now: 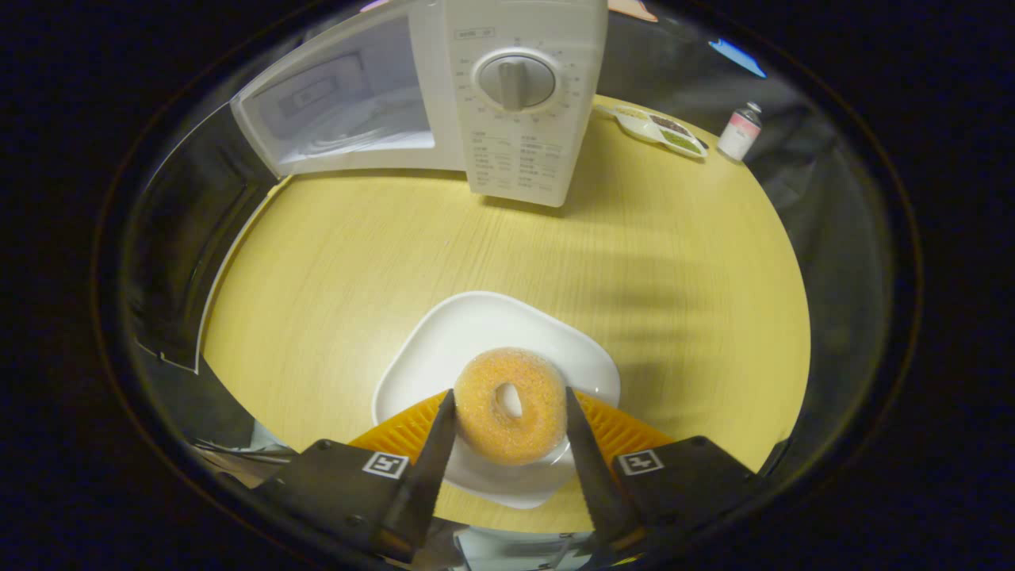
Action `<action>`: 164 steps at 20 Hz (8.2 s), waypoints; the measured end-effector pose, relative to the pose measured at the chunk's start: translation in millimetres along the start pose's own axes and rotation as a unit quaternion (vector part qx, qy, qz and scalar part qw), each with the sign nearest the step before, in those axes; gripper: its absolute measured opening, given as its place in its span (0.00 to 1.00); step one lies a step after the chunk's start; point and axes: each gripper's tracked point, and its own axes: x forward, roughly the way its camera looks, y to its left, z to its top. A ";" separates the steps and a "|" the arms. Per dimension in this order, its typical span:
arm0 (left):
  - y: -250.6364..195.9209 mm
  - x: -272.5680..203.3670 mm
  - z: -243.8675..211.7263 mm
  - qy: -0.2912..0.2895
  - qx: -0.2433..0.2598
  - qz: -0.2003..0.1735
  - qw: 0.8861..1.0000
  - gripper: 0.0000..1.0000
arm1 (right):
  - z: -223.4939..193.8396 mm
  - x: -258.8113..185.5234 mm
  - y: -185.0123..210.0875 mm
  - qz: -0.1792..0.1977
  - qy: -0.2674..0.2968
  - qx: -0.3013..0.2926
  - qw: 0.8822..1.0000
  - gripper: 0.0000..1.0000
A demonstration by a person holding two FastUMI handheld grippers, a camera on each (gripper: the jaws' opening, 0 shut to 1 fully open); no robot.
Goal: Open the microwave oven with the left hand, put the food in, and close the microwave oven.
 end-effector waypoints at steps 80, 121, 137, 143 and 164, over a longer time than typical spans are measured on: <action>-65.8 57.6 -89.7 0.148 0.125 -0.233 0.953 0.07 | 133.1 -124.6 174.8 0.048 -0.346 0.179 0.920 0.91; -255.1 -84.1 -131.7 0.157 0.165 -0.313 0.922 0.01 | 38.4 -235.5 -33.3 -0.025 -0.368 0.160 0.915 0.99; -396.4 -88.0 -143.5 0.121 0.175 -0.367 0.906 0.01 | 40.6 -240.9 -85.3 -0.015 -0.386 0.145 0.911 1.00; -428.7 -74.1 -144.6 0.114 0.188 -0.377 0.900 0.01 | 49.0 -233.9 -106.1 -0.016 -0.387 0.162 0.908 1.00; -490.7 -30.4 -138.7 0.106 0.159 -0.366 0.911 0.01 | 64.6 -231.0 -108.8 -0.016 -0.398 0.143 0.906 0.92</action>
